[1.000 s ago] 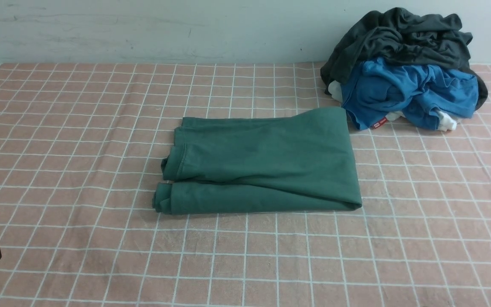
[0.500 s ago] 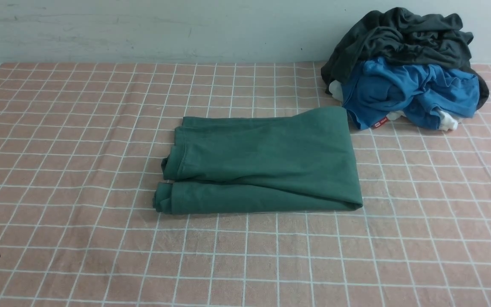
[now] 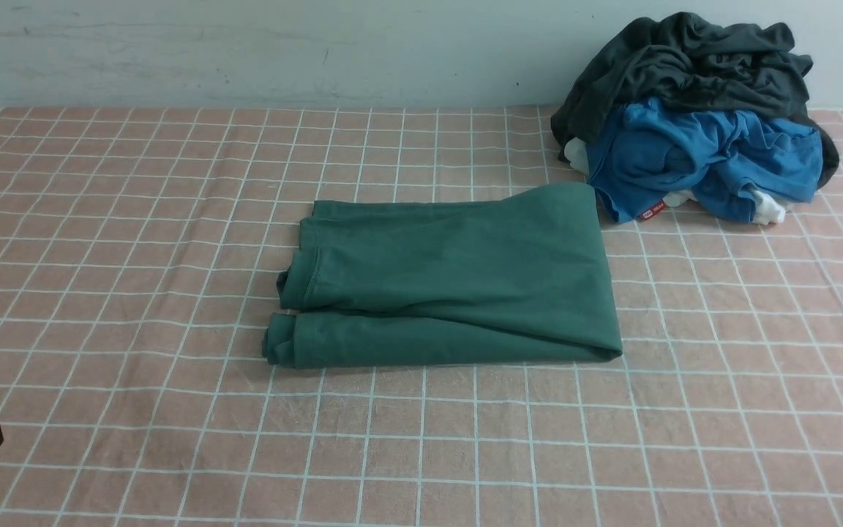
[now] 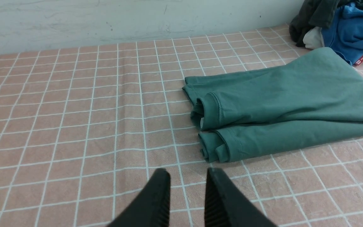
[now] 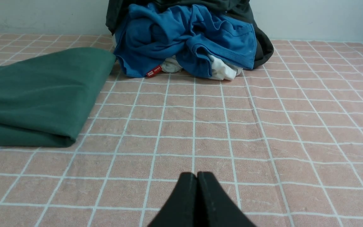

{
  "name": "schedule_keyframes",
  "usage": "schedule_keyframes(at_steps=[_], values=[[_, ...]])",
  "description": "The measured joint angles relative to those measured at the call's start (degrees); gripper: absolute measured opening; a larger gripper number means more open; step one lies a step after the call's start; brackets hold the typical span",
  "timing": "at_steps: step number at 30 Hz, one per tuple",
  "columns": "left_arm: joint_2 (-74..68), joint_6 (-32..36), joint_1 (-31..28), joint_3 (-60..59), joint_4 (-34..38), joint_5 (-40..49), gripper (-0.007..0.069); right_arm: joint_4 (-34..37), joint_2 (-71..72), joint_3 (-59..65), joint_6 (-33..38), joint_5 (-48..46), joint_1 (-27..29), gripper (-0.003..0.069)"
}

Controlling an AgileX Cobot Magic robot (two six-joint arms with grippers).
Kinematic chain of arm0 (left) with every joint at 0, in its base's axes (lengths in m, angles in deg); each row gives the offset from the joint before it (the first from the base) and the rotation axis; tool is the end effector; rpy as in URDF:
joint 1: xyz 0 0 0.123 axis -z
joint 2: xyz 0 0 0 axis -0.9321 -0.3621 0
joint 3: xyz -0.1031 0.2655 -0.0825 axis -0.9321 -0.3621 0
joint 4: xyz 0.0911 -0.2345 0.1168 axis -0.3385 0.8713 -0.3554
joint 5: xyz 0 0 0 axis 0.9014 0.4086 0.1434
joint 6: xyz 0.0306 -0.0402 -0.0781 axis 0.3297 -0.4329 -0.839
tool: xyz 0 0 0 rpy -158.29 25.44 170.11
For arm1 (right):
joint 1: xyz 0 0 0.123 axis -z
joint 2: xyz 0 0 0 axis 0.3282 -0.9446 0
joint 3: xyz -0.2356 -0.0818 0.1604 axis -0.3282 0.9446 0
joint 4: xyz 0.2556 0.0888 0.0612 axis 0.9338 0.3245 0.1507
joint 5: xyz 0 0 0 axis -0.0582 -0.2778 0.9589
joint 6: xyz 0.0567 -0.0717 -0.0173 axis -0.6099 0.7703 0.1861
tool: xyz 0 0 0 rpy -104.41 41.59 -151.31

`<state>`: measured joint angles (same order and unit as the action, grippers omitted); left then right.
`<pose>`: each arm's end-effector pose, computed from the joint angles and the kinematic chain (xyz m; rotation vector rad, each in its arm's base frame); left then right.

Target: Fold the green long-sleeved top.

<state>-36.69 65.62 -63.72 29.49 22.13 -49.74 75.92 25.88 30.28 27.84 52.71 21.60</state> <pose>0.0746 -0.0171 0.2874 0.1732 1.8254 -0.1553 0.0694 -0.0029 0.1729 0.0728 1.8499 -0.0045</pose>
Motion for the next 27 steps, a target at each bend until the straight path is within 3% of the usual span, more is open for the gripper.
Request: schedule_keyframes(at_steps=[7, 16, 27], values=[[2.4, 0.0, 0.1, -4.0, 0.9, -2.9, 0.0155, 0.0, 0.0, 0.0, 0.1, -0.1, 0.0, -0.0014], [13.5, -0.5, 0.2, -22.4, -2.3, -5.5, 0.0155, 0.0, 0.0, 0.0, 0.2, -0.1, 0.0, -0.0014], [13.7, -5.4, 0.2, -22.9, -7.6, -7.7, 0.0153, 0.0, 0.0, 0.0, 0.2, -0.2, 0.0, -0.0014]])
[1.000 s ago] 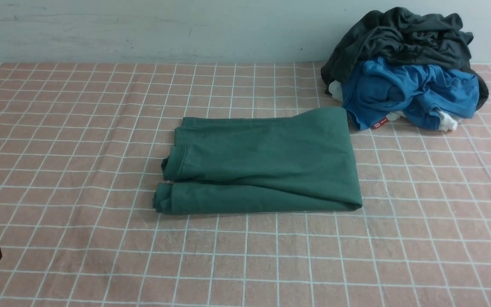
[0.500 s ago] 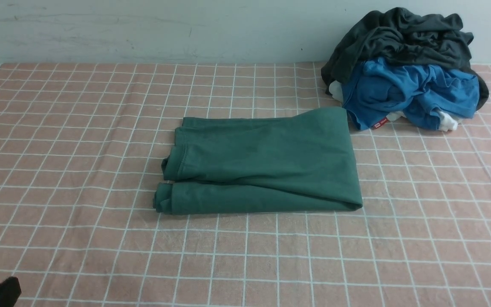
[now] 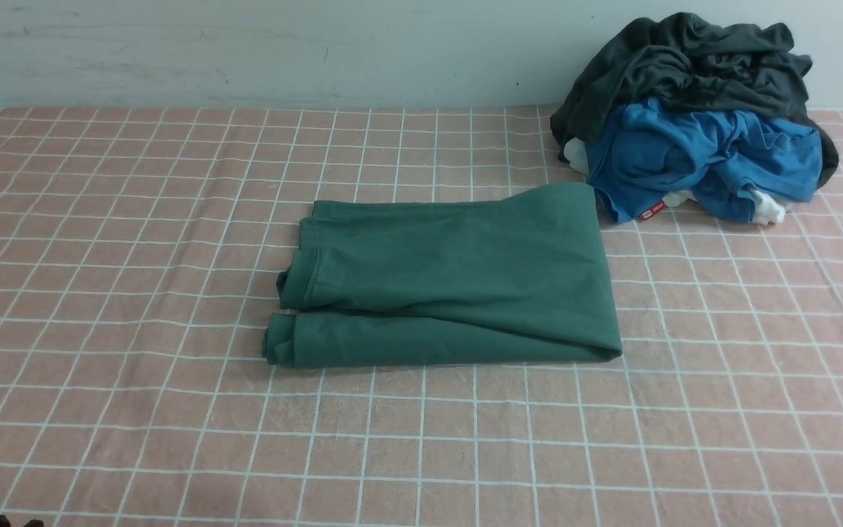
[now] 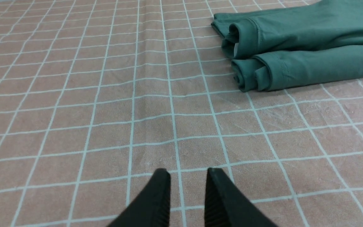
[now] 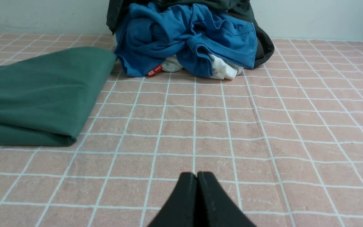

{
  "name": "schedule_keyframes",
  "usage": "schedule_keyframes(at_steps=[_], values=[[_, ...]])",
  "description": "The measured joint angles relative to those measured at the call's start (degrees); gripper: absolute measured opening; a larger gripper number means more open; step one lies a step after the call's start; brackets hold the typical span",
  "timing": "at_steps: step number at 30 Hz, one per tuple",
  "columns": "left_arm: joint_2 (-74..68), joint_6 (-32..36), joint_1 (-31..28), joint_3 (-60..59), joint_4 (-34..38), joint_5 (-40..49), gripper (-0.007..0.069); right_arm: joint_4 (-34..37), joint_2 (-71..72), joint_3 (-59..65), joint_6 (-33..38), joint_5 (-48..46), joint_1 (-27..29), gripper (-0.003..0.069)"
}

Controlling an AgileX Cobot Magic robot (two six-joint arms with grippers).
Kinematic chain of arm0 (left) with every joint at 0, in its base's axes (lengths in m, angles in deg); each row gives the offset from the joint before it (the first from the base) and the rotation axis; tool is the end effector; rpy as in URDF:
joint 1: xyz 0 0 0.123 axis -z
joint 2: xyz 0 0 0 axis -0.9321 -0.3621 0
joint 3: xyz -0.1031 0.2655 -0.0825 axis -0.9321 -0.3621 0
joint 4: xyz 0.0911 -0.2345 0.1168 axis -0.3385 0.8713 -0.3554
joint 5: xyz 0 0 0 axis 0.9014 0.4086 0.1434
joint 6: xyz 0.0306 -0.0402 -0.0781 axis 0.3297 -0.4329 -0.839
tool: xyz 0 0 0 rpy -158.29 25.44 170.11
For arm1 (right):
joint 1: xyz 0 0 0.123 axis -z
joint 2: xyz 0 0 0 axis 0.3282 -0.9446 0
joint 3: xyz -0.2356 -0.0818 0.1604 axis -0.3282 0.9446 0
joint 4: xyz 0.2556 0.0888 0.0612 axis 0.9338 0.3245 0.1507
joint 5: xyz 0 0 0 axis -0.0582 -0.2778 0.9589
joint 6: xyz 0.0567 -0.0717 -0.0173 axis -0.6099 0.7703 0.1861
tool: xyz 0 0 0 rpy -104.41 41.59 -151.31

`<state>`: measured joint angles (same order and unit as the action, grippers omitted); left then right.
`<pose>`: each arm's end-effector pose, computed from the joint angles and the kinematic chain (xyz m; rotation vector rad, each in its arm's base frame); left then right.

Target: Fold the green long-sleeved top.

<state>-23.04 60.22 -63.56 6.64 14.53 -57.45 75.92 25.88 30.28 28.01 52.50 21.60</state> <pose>0.0682 -0.0096 0.1722 0.1391 1.8637 -0.0757 0.0693 -0.0029 0.1726 0.0702 1.8537 -0.0066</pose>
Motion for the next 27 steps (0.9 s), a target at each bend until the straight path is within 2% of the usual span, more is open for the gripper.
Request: schedule_keyframes(at_steps=[3, 6, 9, 27], values=[[0.0, 0.4, 0.0, 0.0, -0.1, 0.0, 0.0118, 0.0, 0.0, 0.0, 0.0, 0.0, 0.0, -0.0014], [0.0, 0.4, 0.0, 0.0, -0.1, 0.0, 0.0034, 0.0, 0.0, 0.0, 0.0, 0.0, 0.0, -0.0014], [0.0, 0.3, 0.0, 0.0, 0.1, 0.0, 0.0004, 0.0, 0.0, 0.0, 0.0, 0.0, 0.0, -0.0014], [0.0, 0.2, 0.0, 0.0, 0.3, -0.2, -0.0004, 0.0, 0.0, 0.0, 0.0, 0.0, 0.0, -0.0014]])
